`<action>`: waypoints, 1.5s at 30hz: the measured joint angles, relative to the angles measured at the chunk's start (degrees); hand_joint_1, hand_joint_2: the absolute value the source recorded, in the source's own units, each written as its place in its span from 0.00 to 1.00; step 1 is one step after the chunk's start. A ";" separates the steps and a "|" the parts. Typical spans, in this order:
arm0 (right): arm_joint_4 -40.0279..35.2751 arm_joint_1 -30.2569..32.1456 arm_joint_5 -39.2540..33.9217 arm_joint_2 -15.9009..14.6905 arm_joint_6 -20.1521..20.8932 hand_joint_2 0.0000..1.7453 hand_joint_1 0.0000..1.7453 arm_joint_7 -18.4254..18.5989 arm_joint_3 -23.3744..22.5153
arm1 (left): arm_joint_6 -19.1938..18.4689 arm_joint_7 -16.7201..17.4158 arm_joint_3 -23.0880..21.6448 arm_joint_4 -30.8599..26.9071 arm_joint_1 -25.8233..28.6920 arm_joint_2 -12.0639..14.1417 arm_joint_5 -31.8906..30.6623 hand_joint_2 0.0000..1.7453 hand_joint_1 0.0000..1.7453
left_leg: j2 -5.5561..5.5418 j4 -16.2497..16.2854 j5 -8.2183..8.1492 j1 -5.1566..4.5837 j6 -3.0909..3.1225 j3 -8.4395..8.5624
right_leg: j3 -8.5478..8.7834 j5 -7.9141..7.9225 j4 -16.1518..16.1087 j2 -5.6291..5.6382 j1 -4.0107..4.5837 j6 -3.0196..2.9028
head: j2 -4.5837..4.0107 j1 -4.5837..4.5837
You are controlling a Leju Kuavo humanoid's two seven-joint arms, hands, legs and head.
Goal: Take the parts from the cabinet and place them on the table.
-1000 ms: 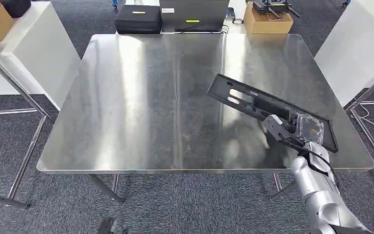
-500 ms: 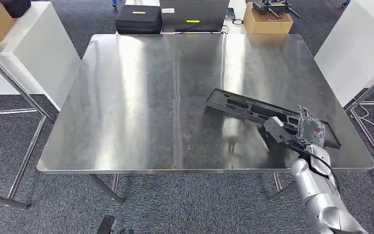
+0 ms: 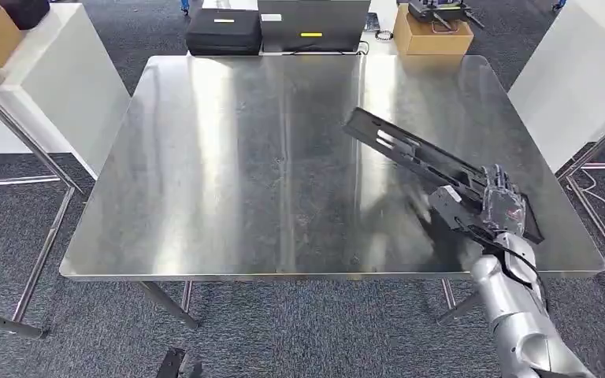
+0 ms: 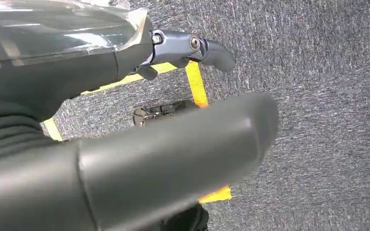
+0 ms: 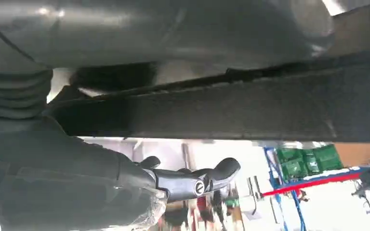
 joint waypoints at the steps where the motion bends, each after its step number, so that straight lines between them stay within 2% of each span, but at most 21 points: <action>1: -0.85 -0.03 -4.98 0.28 1.80 0.00 0.00 -2.21 -0.82 | -0.04 0.00 0.02 0.00 0.00 0.00 0.07 0.00 0.00 | 0.01 0.00 0.00 0.00 0.00 0.04 | 0.03 0.00 0.00 0.01 0.00 0.00 | 0.00 -0.02; 4: -5.49 1.40 -20.77 1.58 6.18 0.00 0.00 -9.05 -3.91 | -0.04 -0.02 0.09 0.00 0.04 0.00 0.42 0.00 0.00 | 0.01 -0.01 -0.01 0.00 -0.01 0.14 | 0.13 0.00 0.00 0.02 0.00 0.00 | 0.00 0.02; 6: -12.98 5.10 -27.41 3.44 4.65 0.00 0.00 -12.92 -4.63 | -0.04 -0.72 0.22 0.00 0.11 0.00 0.68 0.00 0.00 | -0.11 0.00 -0.01 0.00 -0.01 0.15 | 0.14 -0.01 -0.01 -0.04 0.00 0.00 | 0.00 0.00; 8: -24.69 10.40 -31.48 5.63 3.06 0.00 0.00 -13.99 -4.02 | -0.02 -1.55 0.35 0.00 0.33 0.00 1.09 0.00 0.00 | -0.30 -0.01 -0.02 0.00 -0.01 0.13 | 0.15 -0.06 0.00 -0.18 0.00 -0.05 | 0.00 0.02; 11: -36.70 15.53 -32.57 7.63 2.05 0.00 0.00 -12.04 -2.19 | 0.02 -1.81 0.44 0.00 0.61 0.02 1.16 0.00 0.00 | -0.07 -0.02 -0.10 0.00 -0.08 0.14 | 0.14 -0.11 0.00 -0.03 0.00 -0.13 | 0.00 -0.02; 13: -40.53 17.09 -33.14 8.11 1.59 0.00 0.00 -11.86 -1.66 | 0.02 -1.88 0.42 0.00 0.61 0.02 1.16 0.00 0.00 | -0.05 -0.03 -0.12 0.00 -0.10 0.15 | 0.13 -0.14 -0.01 0.00 0.00 -0.18 | 0.00 0.00; 16: -45.14 18.98 -34.91 8.59 -0.12 0.00 0.00 -15.69 -0.94 | 0.02 -2.71 0.57 0.00 0.69 0.02 1.58 0.00 0.00 | -0.08 -0.03 -0.11 0.00 -0.10 0.18 | 0.16 -0.15 -0.01 -0.02 0.00 -0.19 | 0.00 0.00; 18: -50.65 21.62 -32.39 9.33 -2.43 0.00 0.00 -17.04 0.48 | -0.02 -3.47 1.16 0.00 0.95 0.04 1.88 0.00 0.00 | -0.09 -0.03 -0.12 0.00 -0.10 0.19 | 0.18 -0.15 -0.01 -0.04 0.00 -0.19 | 0.00 0.02; 22: -57.80 25.79 -27.85 9.79 -4.36 0.00 0.00 -13.05 3.61 | -0.04 -4.09 1.60 0.00 1.21 0.11 1.97 0.00 0.00 | -0.05 -0.05 -0.15 0.00 -0.15 0.20 | 0.17 -0.19 -0.01 -0.01 0.00 -0.25 | 0.00 0.00; 24: -58.14 26.29 -28.70 9.77 -4.20 0.00 0.00 -11.95 3.72 | -0.04 -4.22 1.86 0.00 1.29 0.11 2.12 0.00 0.00 | -0.05 -0.05 -0.15 0.00 -0.15 0.21 | 0.18 -0.21 -0.01 -0.01 0.00 -0.29 | 0.00 0.02; 31: -57.79 26.37 -29.27 9.70 -3.85 0.00 0.00 -11.62 3.37 | -0.02 -4.31 1.95 0.00 1.42 0.13 2.29 0.00 0.00 | -0.05 -0.05 -0.15 0.00 -0.15 0.22 | 0.18 -0.21 -0.01 0.00 0.00 -0.29 | 0.00 0.00; 34: -51.21 24.48 -28.75 9.44 -2.83 0.00 0.00 -10.59 1.01 | 0.11 -4.31 2.80 0.00 1.83 0.17 2.47 0.00 0.00 | -0.05 -0.04 -0.14 0.00 -0.13 0.27 | 0.25 -0.19 -0.01 -0.01 -0.01 -0.29 | 0.00 0.00; 45: -40.77 20.67 -28.14 9.40 -2.45 0.00 0.00 -10.07 -2.01 | 0.48 -4.42 4.24 0.00 2.14 0.65 3.65 0.00 0.00 | -0.03 -0.04 -0.15 0.00 -0.14 0.27 | 0.26 -0.19 -0.01 -0.01 0.01 -0.29 | 0.00 0.00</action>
